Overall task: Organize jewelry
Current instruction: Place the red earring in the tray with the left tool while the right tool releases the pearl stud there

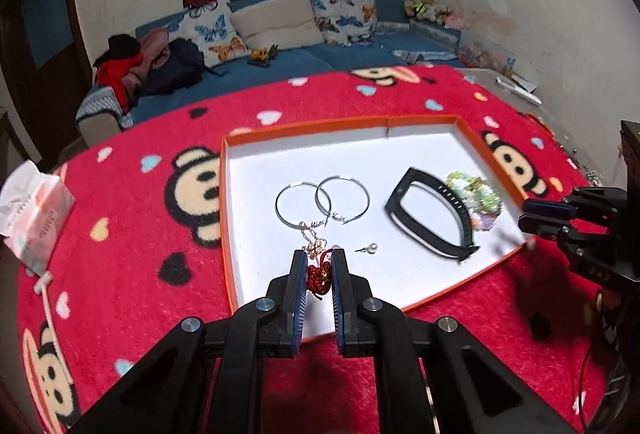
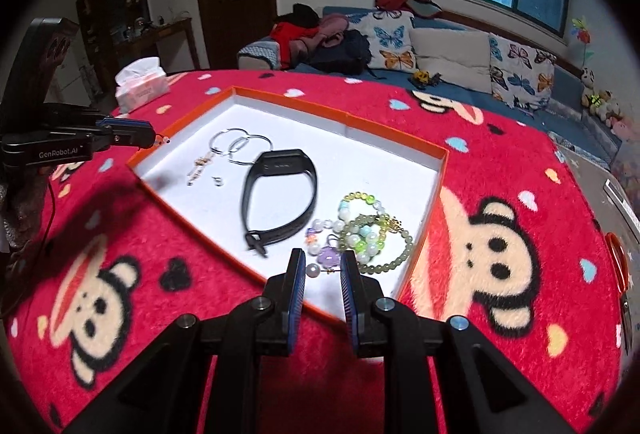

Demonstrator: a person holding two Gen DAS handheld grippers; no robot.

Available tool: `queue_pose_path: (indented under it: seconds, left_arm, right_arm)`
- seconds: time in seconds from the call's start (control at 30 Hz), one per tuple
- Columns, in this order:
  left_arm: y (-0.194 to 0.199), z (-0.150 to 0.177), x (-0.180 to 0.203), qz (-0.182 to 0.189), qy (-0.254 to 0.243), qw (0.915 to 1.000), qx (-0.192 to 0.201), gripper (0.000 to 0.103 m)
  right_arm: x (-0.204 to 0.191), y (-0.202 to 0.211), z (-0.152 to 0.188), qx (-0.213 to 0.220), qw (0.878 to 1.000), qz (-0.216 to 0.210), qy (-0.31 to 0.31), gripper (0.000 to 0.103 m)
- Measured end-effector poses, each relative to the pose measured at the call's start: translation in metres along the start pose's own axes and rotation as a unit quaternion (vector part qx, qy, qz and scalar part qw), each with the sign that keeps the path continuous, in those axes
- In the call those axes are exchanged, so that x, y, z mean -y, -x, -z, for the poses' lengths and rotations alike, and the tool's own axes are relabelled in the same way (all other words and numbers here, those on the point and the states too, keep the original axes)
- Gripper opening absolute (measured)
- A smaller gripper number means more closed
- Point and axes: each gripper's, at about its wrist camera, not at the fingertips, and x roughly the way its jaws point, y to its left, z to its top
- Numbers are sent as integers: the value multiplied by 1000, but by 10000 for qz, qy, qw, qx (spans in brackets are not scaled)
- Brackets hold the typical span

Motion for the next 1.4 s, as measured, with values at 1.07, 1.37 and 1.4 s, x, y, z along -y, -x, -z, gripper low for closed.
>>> queue_pose_path:
  seconds: [1.07, 1.37, 1.4]
  left_arm:
    - [15, 15, 11, -44, 157, 9998, 151, 52]
    - [41, 30, 21, -80, 307, 9991, 286, 58]
    - [44, 32, 22, -69, 333, 9990, 304, 58]
  right_arm:
    - [-1, 0, 10, -146, 9992, 230, -281, 21]
    - [-4, 15, 17, -137, 9965, 367, -734, 26]
    - [-5, 16, 18, -138, 9962, 394, -761, 27]
